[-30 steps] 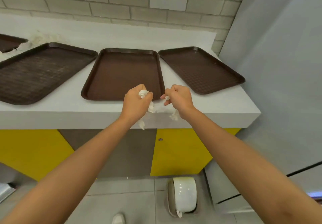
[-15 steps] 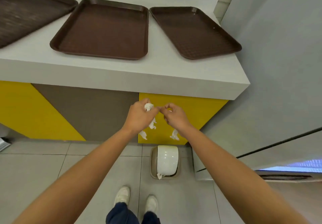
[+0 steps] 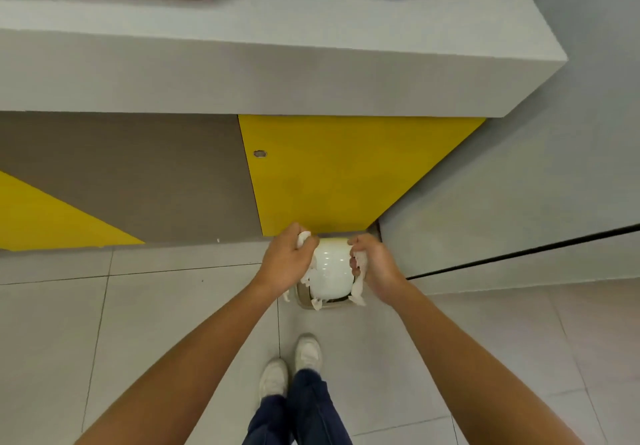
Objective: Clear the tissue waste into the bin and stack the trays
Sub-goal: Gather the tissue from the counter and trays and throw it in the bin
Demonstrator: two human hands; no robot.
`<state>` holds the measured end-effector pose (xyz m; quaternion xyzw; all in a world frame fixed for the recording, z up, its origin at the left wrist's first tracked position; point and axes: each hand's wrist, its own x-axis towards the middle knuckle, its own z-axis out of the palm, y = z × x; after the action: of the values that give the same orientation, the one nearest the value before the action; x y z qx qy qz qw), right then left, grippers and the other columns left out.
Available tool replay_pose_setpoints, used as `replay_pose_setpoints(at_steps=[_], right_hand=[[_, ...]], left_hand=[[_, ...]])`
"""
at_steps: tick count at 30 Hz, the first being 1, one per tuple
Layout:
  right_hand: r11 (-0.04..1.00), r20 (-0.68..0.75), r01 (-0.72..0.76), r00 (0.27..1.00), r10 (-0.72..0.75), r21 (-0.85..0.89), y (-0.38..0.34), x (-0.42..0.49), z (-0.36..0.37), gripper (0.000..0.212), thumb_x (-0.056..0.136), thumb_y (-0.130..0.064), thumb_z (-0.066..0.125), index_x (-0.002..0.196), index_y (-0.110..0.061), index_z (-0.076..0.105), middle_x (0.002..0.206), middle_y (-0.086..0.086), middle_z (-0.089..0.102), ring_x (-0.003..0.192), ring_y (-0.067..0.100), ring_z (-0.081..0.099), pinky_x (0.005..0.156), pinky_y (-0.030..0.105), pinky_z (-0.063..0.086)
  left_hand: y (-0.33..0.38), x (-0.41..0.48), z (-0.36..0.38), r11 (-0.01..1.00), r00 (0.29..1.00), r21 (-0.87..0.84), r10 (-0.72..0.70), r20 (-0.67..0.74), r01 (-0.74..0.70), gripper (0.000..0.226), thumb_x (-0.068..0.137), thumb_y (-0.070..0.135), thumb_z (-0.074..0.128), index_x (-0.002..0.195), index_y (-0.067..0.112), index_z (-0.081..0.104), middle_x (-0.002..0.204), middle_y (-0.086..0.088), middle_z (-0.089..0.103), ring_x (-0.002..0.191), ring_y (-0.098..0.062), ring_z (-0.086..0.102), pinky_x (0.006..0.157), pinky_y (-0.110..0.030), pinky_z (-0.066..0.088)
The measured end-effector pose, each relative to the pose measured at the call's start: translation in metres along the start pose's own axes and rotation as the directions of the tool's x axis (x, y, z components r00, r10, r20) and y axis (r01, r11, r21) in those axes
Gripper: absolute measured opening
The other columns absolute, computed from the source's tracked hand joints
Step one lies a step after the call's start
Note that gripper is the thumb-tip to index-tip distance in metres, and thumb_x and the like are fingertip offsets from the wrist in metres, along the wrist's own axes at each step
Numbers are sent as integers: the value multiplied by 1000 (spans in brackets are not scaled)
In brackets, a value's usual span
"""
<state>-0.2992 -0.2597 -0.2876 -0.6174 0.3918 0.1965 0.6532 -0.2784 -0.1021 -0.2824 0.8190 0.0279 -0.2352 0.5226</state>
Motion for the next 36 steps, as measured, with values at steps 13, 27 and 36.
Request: replay_pose_setpoints(at_steps=[13, 27, 36], right_hand=[[987, -285, 0, 957, -47, -162, 181, 161, 4, 28, 86, 11, 46, 106, -10, 46, 99, 5, 48, 91, 19, 49, 65, 18, 43], [972, -152, -217, 961, 229, 91, 241, 245, 10, 17, 91, -16, 54, 103, -6, 60, 106, 20, 65, 96, 29, 62, 90, 44, 53], [956, -29, -262, 963, 268, 133, 233, 249, -17, 25, 98, -22, 45, 107, -6, 62, 86, 7, 64, 77, 17, 60, 63, 25, 49]], left_hand=[[-174, 93, 88, 999, 980, 4, -40, 197, 40, 14, 97, 9, 33, 109, 13, 38, 115, -10, 35, 109, -26, 46, 94, -37, 44], [-232, 111, 140, 842, 872, 382, 188, 452, -380, 43, 89, -5, 44, 130, 6, 41, 129, -11, 33, 116, -22, 38, 91, -16, 31], [-244, 130, 175, 584, 802, 599, 163, 575, -548, 36, 86, 4, 57, 122, 4, 52, 125, -10, 45, 113, -28, 45, 89, -31, 41]])
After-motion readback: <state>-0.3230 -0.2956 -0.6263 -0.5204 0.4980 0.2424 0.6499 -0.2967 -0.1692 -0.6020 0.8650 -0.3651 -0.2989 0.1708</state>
